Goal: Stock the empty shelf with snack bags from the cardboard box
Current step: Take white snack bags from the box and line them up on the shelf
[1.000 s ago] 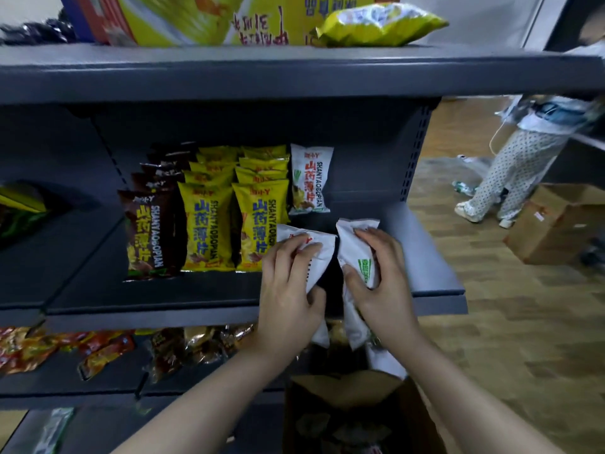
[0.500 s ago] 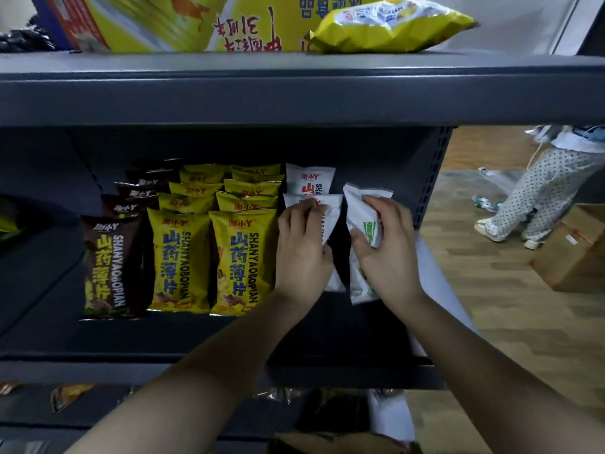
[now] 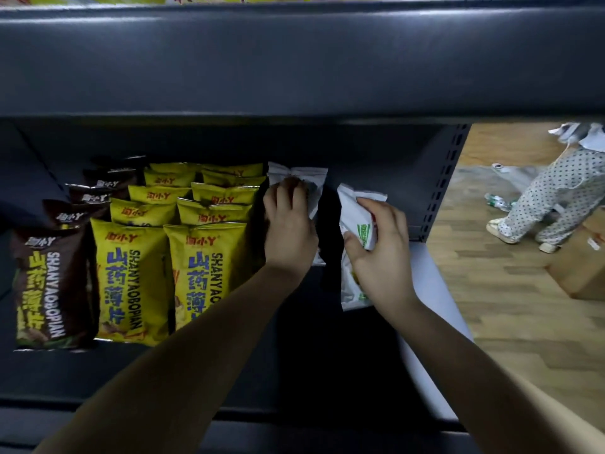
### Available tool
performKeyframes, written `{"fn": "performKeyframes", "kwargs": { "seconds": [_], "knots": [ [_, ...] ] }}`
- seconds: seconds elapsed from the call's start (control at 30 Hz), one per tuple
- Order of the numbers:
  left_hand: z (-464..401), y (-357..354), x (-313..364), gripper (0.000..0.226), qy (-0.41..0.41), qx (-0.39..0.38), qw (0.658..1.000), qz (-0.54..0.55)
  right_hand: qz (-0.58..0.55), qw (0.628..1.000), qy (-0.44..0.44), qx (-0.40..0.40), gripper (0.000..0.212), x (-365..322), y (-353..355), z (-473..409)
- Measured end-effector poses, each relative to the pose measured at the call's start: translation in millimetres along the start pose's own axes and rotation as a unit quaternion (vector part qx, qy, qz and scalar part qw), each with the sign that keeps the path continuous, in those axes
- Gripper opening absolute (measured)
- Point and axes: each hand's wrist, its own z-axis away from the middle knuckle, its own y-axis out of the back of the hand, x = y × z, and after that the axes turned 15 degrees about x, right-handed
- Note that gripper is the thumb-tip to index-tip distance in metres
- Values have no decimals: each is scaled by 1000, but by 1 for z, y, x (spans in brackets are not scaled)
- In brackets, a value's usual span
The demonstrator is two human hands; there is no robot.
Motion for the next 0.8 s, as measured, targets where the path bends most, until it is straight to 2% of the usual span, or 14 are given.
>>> {"fn": "performKeyframes", "kwargs": {
  "seconds": [0.13, 0.37, 0.53, 0.67, 0.73, 0.8],
  "knots": [
    [5, -11, -3, 59, -28, -9, 1000, -4, -19, 1000, -8, 1, 50, 3, -4, -3],
    [12, -31, -8, 65, -86, -38, 986, -138, -33, 999, -5, 0, 50, 2, -12, -4],
    [12, -37, -10, 65, -77, -79, 985, -133, -42, 999, -11, -5, 48, -1, -13, -3],
    [16, -18, -6, 63, -31, -31, 998, -41, -50, 999, -16, -4, 45, -5, -14, 0],
    [21, -2, -4, 58, 38, -6, 998, 48, -62, 998, -18, 5, 42, -8, -16, 2],
    [27, 15, -1, 53, 116, -19, 983, 140, -71, 997, -18, 10, 38, -11, -21, 6]
  ]
}}
